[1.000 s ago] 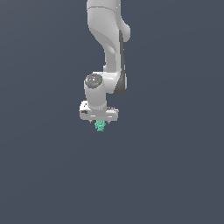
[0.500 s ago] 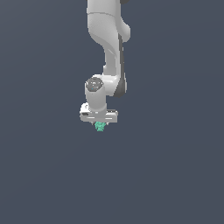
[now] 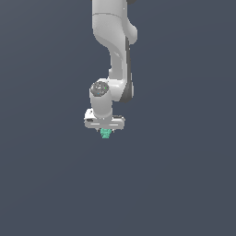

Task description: Pick up the object and move it to a goal position.

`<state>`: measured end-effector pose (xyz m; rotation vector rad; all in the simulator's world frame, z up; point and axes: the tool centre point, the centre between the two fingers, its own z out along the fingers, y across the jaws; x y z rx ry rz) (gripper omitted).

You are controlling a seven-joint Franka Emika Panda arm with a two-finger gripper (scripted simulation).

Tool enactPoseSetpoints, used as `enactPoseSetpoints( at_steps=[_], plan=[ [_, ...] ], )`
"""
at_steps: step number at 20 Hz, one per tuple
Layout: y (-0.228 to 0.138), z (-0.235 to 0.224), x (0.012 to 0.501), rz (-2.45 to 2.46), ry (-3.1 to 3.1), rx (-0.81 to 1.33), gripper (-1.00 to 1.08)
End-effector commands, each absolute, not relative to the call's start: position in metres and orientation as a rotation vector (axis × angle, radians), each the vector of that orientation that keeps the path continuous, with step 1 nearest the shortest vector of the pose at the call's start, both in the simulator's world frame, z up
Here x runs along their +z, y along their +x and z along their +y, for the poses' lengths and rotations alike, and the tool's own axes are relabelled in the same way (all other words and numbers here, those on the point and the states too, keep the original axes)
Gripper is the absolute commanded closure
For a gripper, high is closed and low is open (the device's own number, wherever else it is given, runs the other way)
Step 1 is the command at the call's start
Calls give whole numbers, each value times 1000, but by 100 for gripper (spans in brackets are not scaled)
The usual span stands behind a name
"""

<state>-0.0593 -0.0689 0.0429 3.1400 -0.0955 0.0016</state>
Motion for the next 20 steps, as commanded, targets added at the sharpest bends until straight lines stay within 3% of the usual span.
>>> enactPoseSetpoints(
  at_steps=[1, 9, 20],
  plan=[
    [-57, -65, 44, -94, 3140, 2, 108],
    [-33, -24, 55, -94, 3140, 2, 108],
    [23, 68, 81, -95, 3140, 1, 108]
  ],
)
